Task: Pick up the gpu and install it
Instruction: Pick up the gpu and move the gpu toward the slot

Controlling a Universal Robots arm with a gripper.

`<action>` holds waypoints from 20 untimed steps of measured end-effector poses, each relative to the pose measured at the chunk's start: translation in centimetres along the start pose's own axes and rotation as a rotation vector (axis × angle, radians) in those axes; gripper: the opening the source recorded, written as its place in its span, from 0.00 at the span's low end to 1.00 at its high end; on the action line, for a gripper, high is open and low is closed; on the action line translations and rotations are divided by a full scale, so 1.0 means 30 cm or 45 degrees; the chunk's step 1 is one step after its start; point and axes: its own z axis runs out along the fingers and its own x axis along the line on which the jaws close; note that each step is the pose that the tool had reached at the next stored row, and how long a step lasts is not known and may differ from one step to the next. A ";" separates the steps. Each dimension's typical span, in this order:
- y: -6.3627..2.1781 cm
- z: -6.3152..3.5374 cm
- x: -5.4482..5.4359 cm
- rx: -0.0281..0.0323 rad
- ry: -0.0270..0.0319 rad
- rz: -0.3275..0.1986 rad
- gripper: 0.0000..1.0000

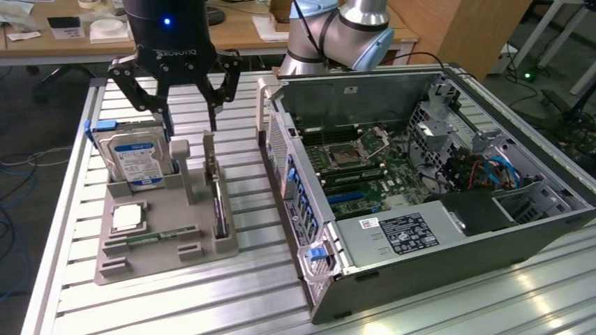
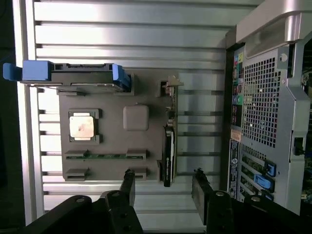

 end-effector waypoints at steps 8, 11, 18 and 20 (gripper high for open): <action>0.001 0.046 0.001 0.0053 -0.0008 0.052 0.59; 0.003 0.064 -0.002 0.0060 -0.0008 0.052 0.59; 0.008 0.101 -0.008 0.0142 -0.0012 0.044 0.59; 0.009 0.109 -0.010 0.0138 -0.0019 0.024 0.59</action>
